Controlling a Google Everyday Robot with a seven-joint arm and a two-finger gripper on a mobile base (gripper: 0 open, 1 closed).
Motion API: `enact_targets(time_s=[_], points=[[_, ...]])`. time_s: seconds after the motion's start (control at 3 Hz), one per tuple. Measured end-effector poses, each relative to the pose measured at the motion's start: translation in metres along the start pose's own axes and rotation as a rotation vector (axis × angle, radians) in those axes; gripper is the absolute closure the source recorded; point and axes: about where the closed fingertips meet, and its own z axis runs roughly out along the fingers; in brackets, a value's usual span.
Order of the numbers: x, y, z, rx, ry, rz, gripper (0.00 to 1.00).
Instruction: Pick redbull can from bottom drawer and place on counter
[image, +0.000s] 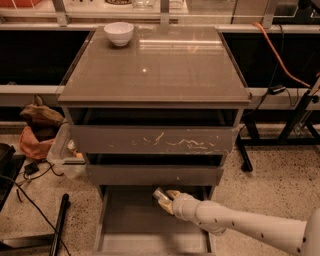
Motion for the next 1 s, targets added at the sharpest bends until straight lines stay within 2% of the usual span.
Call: enact_targets(time_s=[0.33,0.67,1.0], points=[[-0.036,-0.005,-0.023,-0.006,-0.01,-0.02,1.0],[-0.11,-0.012,-0.078,0.005,-0.056,-0.048,1.0],[-0.196,-0.033,-0.143,0.076,-0.124,-0.105,1.0]])
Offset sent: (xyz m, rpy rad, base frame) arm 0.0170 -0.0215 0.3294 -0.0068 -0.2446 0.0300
